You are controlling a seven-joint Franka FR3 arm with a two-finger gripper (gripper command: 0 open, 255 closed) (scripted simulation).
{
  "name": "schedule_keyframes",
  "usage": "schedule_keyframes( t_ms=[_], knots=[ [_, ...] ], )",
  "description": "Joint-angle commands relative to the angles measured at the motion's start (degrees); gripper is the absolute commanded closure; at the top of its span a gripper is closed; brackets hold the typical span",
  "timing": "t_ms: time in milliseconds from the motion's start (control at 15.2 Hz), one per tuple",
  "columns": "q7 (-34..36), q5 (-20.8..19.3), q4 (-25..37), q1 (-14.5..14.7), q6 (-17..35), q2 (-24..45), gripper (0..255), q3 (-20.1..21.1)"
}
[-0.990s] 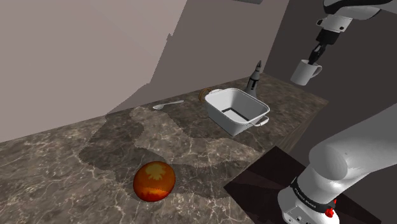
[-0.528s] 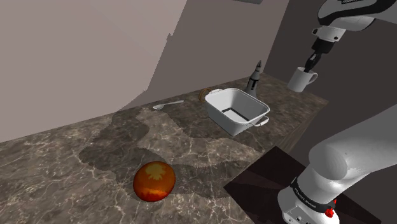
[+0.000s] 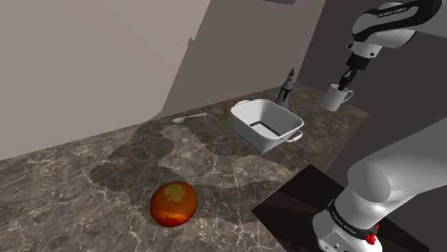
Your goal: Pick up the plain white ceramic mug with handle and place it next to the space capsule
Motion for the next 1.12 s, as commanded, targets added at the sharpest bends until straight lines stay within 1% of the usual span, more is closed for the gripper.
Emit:
schedule_keyframes(
  t_ms=[0, 1056],
  knots=[
    [0.00, 0.08, -1.40, 0.03, 1.70, 0.30, 255, -0.12],
    [-1.84, 1.43, -10.58, 0.15, 14.36, 4.17, 255, -2.08]
  ],
)
